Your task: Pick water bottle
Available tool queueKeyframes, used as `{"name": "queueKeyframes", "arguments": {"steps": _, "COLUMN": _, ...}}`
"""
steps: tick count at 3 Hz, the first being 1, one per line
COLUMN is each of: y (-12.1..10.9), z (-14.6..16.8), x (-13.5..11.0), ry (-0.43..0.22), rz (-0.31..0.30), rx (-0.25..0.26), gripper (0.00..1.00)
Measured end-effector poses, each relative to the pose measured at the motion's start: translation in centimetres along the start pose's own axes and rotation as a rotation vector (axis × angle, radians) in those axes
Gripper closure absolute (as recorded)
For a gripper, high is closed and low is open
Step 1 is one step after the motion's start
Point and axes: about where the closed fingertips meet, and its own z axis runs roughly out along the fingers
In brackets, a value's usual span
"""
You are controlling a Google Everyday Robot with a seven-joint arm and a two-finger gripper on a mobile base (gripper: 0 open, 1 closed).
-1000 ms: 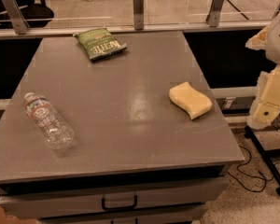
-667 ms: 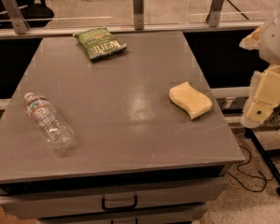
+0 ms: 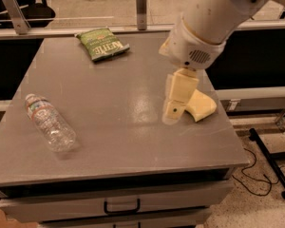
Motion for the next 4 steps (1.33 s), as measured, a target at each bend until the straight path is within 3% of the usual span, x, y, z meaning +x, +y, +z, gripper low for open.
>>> {"name": "queueKeyframes", "arguments": {"steps": 1, "y": -0.1, "z": 3.6, "x": -7.0, "ry": -0.071, "rz": -0.100, "rx": -0.063, "gripper": 0.00}}
{"name": "queueKeyframes", "arguments": {"steps": 3, "y": -0.6, "z": 3.9, "x": -7.7, "ry": -0.096, "rz": -0.104, "rx": -0.061, "gripper": 0.00}}
{"name": "queueKeyframes", "arguments": {"steps": 4, "y": -1.1, "z": 5.9, "x": -10.5, "ry": -0.143, "rz": -0.103, "rx": -0.083, "gripper": 0.00}}
